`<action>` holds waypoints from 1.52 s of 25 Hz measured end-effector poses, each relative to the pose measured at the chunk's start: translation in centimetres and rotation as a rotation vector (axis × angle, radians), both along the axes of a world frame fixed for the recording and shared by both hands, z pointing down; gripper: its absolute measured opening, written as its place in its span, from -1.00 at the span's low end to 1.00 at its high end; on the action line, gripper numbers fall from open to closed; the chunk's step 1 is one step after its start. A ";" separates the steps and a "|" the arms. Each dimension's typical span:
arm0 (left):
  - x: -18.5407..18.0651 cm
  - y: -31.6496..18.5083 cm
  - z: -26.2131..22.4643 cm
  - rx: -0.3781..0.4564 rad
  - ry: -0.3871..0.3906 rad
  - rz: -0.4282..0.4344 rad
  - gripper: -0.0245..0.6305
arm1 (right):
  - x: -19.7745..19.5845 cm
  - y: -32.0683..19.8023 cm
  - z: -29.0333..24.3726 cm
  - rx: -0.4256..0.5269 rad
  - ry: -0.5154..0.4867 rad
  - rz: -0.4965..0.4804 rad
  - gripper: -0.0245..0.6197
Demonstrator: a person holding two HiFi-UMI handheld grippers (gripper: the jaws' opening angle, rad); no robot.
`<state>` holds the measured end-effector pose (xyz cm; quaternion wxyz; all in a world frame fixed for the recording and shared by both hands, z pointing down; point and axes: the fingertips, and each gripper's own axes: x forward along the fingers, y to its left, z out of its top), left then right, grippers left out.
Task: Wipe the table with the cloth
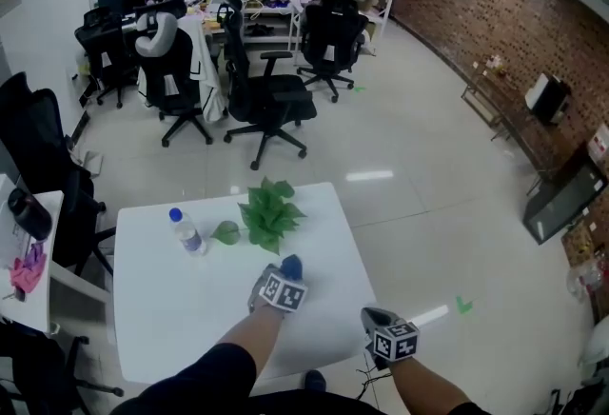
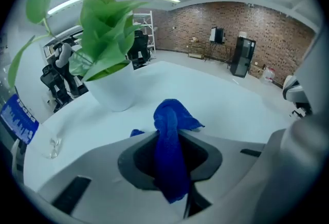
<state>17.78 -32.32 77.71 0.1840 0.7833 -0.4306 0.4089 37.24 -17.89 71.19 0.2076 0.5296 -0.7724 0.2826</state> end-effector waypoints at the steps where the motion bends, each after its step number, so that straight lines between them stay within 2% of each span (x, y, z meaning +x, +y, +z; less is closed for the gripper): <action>1: 0.3 0.0 0.0 -0.002 0.003 0.011 -0.70 | 0.6 0.4 -0.1 -0.004 0.005 0.009 -0.89; 5: 0.5 1.0 -0.6 -0.034 0.054 0.034 -0.70 | 1.6 1.3 -0.5 -0.006 0.018 0.026 -0.89; 10: -5.5 4.2 -2.8 -0.050 0.130 -0.064 -0.70 | -2.0 0.6 -2.1 0.041 0.013 -0.046 -0.89; 15: -16.6 9.2 -4.6 -0.030 0.134 -0.178 -0.70 | -9.4 -0.2 -2.3 0.071 -0.008 -0.176 -0.89; 23: -38.4 21.8 -4.9 -0.013 0.033 -0.494 -0.70 | -23.8 -0.5 -1.6 0.068 -0.028 -0.466 -0.89; 27: -46.2 27.4 -3.1 -0.015 0.003 -0.625 -0.70 | -29.9 -0.3 -1.0 0.058 -0.013 -0.573 -0.89; 30: -49.2 29.1 -1.8 -0.003 0.013 -0.690 -0.70 | -33.4 0.2 -0.6 0.056 0.017 -0.658 -0.89; 32: -50.1 29.1 -1.0 0.000 0.021 -0.700 -0.70 | -35.3 0.7 -0.5 0.053 0.028 -0.695 -0.89; 35: -50.2 28.7 0.0 0.001 0.006 -0.669 -0.69 | -37.0 1.2 -0.6 0.047 0.029 -0.716 -0.89; 38: -50.1 28.4 0.3 0.011 -0.015 -0.626 -0.68 | -37.1 1.2 -0.7 0.042 0.029 -0.712 -0.89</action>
